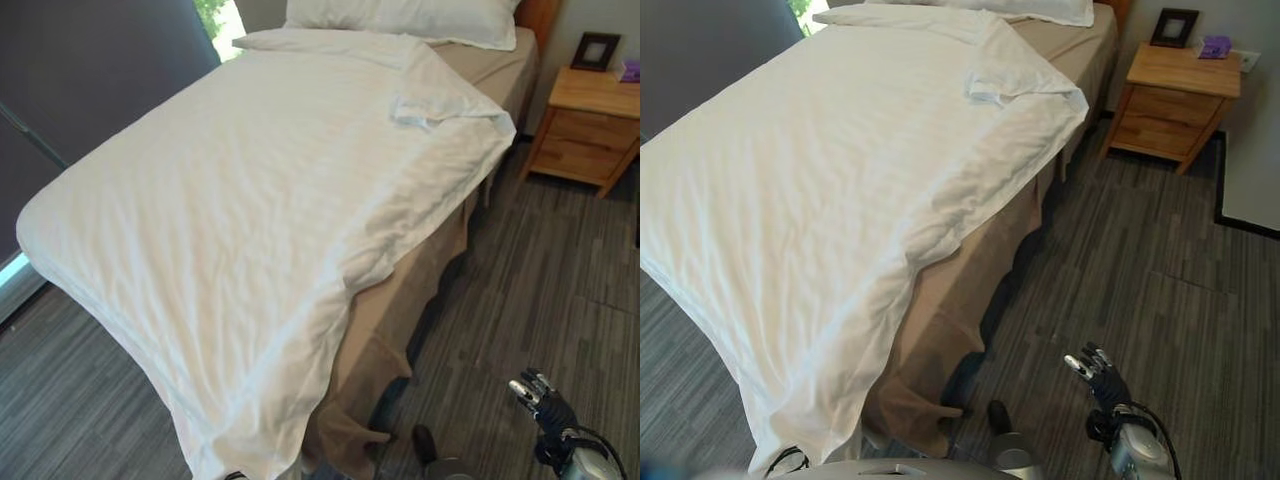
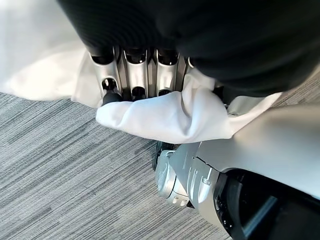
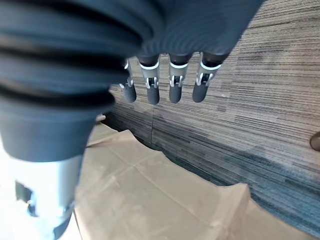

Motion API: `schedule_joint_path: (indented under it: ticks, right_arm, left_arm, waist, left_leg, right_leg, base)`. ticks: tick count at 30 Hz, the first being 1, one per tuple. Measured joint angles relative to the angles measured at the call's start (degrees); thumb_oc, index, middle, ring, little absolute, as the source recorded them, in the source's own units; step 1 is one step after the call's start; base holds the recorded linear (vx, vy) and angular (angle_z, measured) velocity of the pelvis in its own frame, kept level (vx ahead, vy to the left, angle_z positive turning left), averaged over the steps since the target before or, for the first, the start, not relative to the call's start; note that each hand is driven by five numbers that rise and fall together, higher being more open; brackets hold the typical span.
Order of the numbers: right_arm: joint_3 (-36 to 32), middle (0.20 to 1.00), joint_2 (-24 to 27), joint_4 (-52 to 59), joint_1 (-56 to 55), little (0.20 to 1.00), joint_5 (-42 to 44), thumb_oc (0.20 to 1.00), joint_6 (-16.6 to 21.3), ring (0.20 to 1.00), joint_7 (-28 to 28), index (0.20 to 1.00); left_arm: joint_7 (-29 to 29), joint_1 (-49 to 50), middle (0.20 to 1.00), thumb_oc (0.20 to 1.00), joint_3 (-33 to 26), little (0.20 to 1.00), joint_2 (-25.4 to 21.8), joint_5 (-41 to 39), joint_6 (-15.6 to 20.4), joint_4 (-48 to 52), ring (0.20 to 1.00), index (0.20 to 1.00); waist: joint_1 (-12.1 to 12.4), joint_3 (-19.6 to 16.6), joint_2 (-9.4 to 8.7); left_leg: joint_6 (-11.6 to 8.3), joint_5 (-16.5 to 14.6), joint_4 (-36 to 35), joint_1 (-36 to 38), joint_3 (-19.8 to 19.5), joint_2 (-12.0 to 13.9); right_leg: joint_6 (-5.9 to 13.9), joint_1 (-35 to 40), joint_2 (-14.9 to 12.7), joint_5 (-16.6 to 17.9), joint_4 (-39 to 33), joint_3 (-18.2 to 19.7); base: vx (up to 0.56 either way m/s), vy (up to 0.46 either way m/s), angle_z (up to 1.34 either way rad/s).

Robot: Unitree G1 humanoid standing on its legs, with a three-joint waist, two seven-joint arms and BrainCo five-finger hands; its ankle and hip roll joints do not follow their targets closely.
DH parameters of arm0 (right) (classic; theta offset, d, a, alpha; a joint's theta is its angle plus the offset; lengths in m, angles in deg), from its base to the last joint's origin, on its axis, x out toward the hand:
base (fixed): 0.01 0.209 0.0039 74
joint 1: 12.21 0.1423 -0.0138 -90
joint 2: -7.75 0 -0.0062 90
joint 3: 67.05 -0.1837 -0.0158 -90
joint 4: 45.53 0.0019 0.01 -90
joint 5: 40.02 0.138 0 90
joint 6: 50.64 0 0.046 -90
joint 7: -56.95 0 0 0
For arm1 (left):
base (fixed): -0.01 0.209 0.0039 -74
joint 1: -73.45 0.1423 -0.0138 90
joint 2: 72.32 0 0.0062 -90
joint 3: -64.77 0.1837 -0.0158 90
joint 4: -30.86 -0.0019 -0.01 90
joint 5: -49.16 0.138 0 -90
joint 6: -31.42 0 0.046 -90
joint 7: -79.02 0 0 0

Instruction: Making the bed.

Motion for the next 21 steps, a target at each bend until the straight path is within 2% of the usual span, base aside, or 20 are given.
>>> schedule_joint_path:
  ticks: [4,5,6,9,14,16,21]
  right_arm:
    - [-0.01,1.000,0.16,0.03,0.88,1.000,-0.01,1.000,-0.03,1.000,0.09,1.000]
    - [-0.01,1.000,0.16,0.03,0.90,1.000,-0.01,1.000,-0.03,1.000,0.09,1.000]
    - [-0.01,1.000,0.16,0.04,1.06,1.000,-0.02,1.000,-0.03,1.000,0.10,1.000]
    - [0.02,1.000,0.16,0.04,1.16,1.000,-0.03,1.000,-0.12,1.000,0.14,1.000]
    - [1.11,1.000,0.14,-0.12,1.34,1.000,-0.04,1.000,-0.64,1.000,0.36,1.000]
    - [1.25,1.000,0.17,-0.01,1.24,1.000,-0.04,1.000,-0.64,1.000,0.79,1.000]
    - [1.13,1.000,0.18,0.06,1.04,1.000,-0.03,1.000,-0.52,1.000,1.10,1.000]
  left_arm:
    - [-1.12,-0.16,0.200,0.200,0.00,0.200,-0.33,-0.06,0.03,0.08,0.200,0.200]
    - [-1.14,-0.16,0.511,0.511,0.00,0.511,-0.33,-0.06,0.03,0.07,0.511,0.511]
    - [-1.45,-0.18,1.000,1.000,0.00,1.000,-0.33,-0.07,0.03,0.03,1.000,1.000]
    - [-1.80,-0.32,1.000,1.000,-0.65,1.000,0.59,-0.11,-0.11,-2.32,1.000,1.000]
    - [-3.95,2.27,1.000,1.000,0.48,1.000,-0.77,0.15,-0.04,-4.20,1.000,1.000]
    - [-4.42,5.83,1.000,1.000,2.06,1.000,1.20,1.83,-0.42,-4.51,1.000,1.000]
    - [-5.86,8.70,1.000,1.000,4.07,1.000,1.77,2.11,1.20,-3.71,1.000,1.000]
  waist:
    - [0.00,0.03,-0.04]
    - [0.00,0.03,-0.04]
    - [0.00,0.02,-0.04]
    - [-0.04,0.01,-0.01]
    - [0.18,-0.04,-0.23]
    - [0.23,0.06,-0.74]
    - [0.49,0.09,-2.73]
  left_leg:
    - [0.00,-0.06,0.00,-0.07,0.13,-0.05]
    - [0.00,-0.06,-0.01,-0.07,0.13,-0.05]
    - [0.00,-0.07,0.00,-0.05,0.12,-0.05]
    - [0.00,-0.06,0.01,0.17,0.11,-0.04]
    - [0.07,-0.17,-0.01,0.77,-0.01,0.06]
    - [0.12,-0.14,0.02,0.94,0.12,-0.22]
    - [0.50,-0.27,0.10,0.62,1.66,-0.66]
  right_leg:
    - [0.00,0.03,-0.02,0.00,0.00,0.33]
    - [0.00,0.04,-0.02,0.00,0.00,0.33]
    - [0.00,0.05,-0.02,0.00,0.00,0.33]
    - [0.01,0.06,0.01,0.02,0.00,0.32]
    - [0.03,1.02,0.05,-0.07,0.01,0.02]
    - [0.17,0.80,-0.08,0.05,0.22,0.33]
    - [0.20,-0.33,-0.22,0.46,0.29,1.15]
  base:
    - [0.00,0.002,-0.01]
    - [0.00,0.000,0.00]
    - [0.00,0.000,0.00]
    - [0.00,0.000,0.00]
    - [-0.01,0.005,0.00]
    - [-0.05,0.041,0.00]
    - [-0.11,0.043,-0.15]
